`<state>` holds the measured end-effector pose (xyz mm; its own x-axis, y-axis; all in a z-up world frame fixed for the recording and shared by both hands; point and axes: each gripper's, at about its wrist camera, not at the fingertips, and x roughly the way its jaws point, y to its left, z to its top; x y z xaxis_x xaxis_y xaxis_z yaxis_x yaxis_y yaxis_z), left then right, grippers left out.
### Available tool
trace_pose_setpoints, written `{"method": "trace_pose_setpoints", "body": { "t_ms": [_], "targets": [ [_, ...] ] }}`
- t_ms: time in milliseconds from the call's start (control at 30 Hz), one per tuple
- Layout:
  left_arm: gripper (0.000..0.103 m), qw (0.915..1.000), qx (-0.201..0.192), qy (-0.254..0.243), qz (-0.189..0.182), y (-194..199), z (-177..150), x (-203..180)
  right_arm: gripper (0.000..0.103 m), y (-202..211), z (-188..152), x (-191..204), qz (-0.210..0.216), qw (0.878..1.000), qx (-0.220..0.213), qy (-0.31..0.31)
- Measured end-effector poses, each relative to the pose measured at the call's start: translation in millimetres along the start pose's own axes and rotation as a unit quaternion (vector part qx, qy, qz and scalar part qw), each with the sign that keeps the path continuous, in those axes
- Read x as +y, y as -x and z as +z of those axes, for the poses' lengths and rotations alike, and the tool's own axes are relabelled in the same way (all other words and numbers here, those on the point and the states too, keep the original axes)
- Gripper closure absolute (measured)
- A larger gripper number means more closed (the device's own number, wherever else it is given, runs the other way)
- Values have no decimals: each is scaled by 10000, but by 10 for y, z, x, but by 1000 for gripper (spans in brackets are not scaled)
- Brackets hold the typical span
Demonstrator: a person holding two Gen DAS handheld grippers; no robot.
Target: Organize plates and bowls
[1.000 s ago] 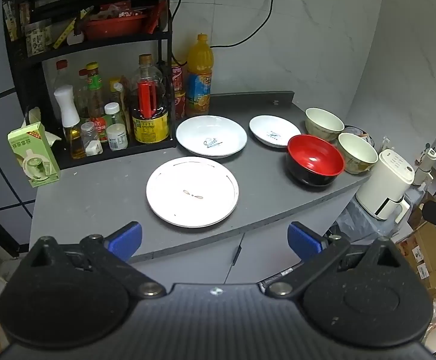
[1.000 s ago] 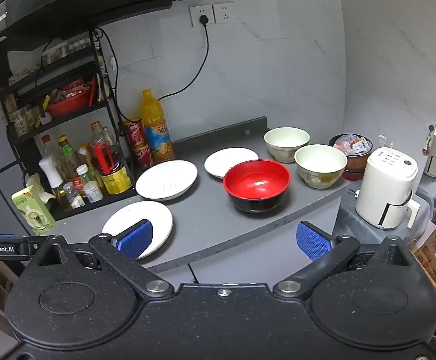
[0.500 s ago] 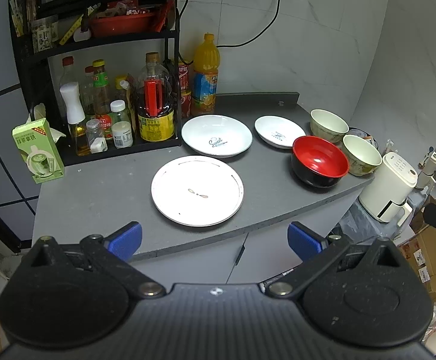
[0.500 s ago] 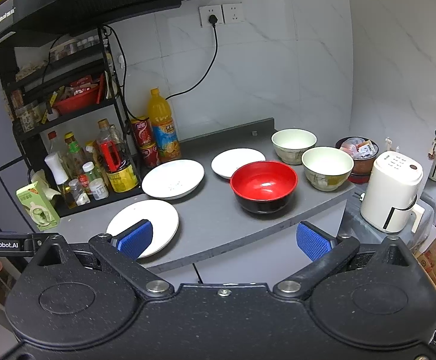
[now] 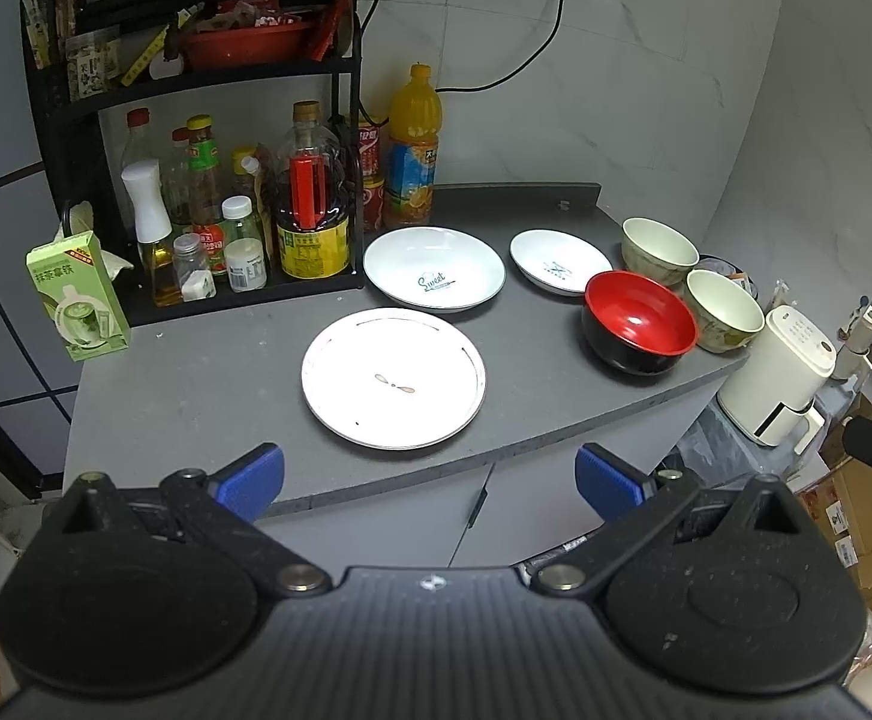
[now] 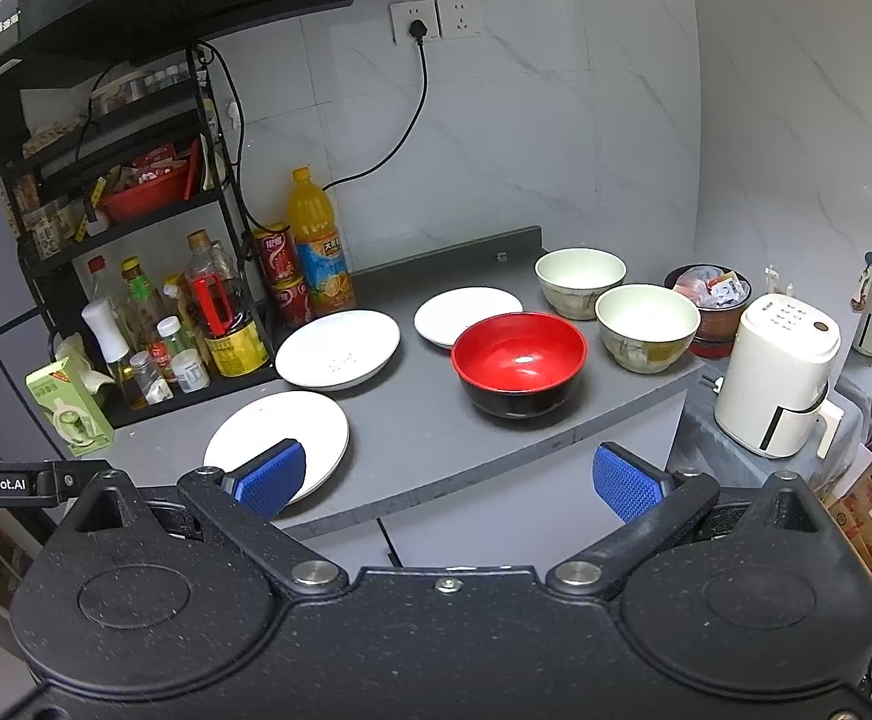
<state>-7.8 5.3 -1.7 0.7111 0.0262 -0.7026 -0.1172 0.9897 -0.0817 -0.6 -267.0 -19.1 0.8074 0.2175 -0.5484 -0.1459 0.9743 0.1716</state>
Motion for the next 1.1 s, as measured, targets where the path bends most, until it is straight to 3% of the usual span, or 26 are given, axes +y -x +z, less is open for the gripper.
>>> {"method": "trace_pose_setpoints", "body": {
  "t_ms": [1100],
  "targets": [
    [1,9999,118,24,-20,-25,-73,-207,0,-2,-79,-129,-138,9999,17,64]
  ]
}}
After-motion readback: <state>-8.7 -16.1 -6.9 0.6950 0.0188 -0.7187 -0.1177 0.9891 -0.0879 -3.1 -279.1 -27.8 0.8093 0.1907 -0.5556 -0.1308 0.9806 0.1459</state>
